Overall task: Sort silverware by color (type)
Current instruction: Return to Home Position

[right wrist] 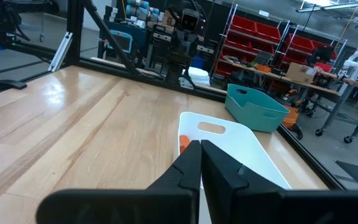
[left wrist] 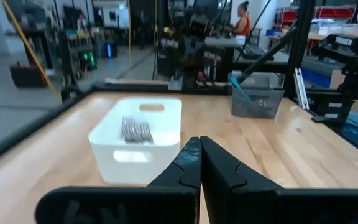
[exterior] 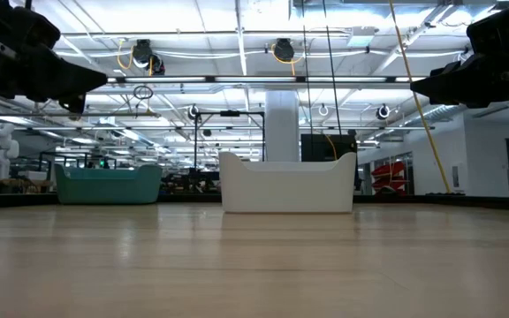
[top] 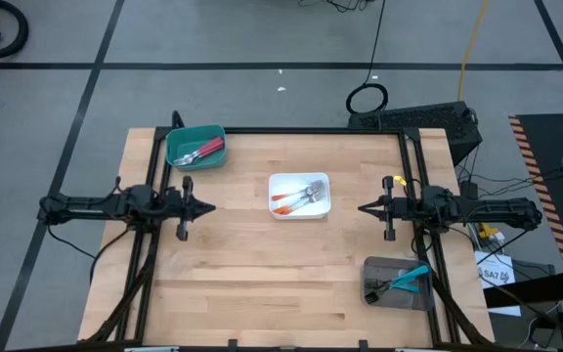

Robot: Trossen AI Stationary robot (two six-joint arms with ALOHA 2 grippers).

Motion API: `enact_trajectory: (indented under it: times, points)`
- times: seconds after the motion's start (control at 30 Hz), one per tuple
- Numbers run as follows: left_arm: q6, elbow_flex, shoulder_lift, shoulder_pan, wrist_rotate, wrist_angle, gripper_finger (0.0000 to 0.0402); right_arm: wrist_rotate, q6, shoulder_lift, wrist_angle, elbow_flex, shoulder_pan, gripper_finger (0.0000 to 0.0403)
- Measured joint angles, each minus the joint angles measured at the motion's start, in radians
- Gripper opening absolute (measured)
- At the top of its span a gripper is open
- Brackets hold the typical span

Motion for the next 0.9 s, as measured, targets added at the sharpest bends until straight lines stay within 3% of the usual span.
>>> enact_trajectory:
  times: [0.2,0.67,0.9]
  points:
    - [0.081,-0.011,0.0,0.0,0.006,0.036,0.0006,0.0,0.0,0.0,0.001,0.0,0.0,0.0006]
    - [-0.041,-0.011,0.0,0.0,0.008,0.069,0.0006,0.0,0.0,0.0,0.002,0.0,0.0,0.0006]
    - [0.041,-0.011,-0.002,0.009,0.0,0.027,0.0006,0.0,0.0,0.0,0.002,0.0,0.0,0.0006]
